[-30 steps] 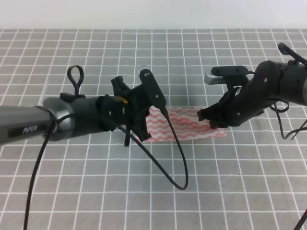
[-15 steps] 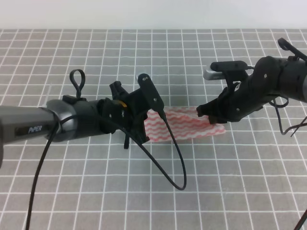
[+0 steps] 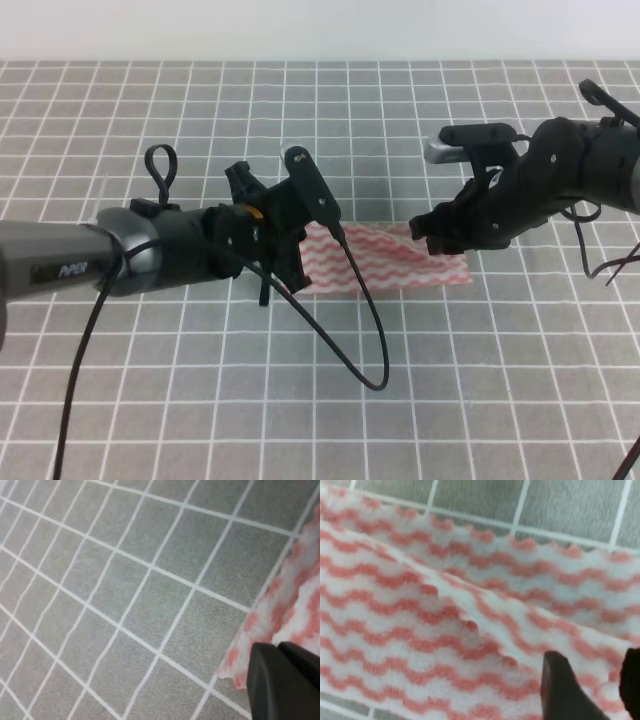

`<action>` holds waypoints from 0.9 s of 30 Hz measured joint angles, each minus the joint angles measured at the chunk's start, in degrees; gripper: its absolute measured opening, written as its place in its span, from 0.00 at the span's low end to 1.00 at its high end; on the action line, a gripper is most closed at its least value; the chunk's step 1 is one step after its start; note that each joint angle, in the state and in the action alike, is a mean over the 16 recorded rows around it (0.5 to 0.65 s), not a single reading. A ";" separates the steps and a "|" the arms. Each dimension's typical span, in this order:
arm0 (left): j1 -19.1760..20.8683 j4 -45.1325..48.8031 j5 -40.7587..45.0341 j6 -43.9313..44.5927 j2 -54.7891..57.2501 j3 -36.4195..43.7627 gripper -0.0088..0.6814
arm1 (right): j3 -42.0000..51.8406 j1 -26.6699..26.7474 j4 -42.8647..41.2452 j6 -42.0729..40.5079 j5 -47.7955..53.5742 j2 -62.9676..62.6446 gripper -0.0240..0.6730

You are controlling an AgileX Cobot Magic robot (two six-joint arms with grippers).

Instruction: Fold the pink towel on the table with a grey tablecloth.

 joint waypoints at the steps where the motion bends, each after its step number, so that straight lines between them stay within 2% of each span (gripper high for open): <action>1: 0.00 0.00 -0.15 -0.01 0.11 0.00 0.01 | -0.01 0.00 -0.01 0.00 -0.15 0.00 0.39; 11: 0.13 0.00 -0.58 -0.08 1.34 -0.01 0.01 | -0.58 0.00 -0.01 -2.64 -0.38 0.00 0.40; 21: 0.49 -0.01 -0.64 -0.10 1.73 -0.01 0.02 | -1.25 0.00 0.59 -11.75 0.80 -0.04 0.48; 27: 0.58 -0.01 -0.67 -0.08 1.84 -0.02 0.12 | -1.30 0.00 0.95 -15.81 1.11 -0.08 0.53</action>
